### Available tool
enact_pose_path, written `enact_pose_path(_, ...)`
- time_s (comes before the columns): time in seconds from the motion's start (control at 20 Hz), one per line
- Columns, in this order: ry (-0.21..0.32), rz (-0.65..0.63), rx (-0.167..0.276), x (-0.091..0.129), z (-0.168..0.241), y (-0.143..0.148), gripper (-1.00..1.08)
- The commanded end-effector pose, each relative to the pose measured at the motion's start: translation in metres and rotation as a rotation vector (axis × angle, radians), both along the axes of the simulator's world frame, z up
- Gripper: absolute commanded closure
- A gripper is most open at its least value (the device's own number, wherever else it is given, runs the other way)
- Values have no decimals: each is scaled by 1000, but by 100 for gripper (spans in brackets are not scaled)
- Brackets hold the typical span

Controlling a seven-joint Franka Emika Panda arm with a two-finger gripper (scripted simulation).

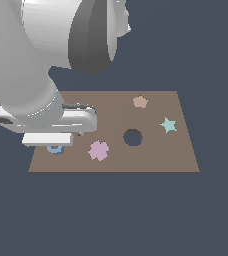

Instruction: Insert a designated object into the corresponding slot on a board.

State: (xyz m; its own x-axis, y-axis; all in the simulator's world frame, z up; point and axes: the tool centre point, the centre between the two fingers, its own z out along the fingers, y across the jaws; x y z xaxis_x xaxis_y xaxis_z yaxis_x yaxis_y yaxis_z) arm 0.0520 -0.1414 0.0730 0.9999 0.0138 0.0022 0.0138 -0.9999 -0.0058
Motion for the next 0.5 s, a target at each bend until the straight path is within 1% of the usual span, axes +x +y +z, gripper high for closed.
enact_pose_path(0.0,0,9,-2,6,-8,-13,-92)
enact_pose_path(0.2,1,16,-4,13,-17,-26,-92)
enact_pose_path(0.45,2,20,-6,17,-22,-34,-92)
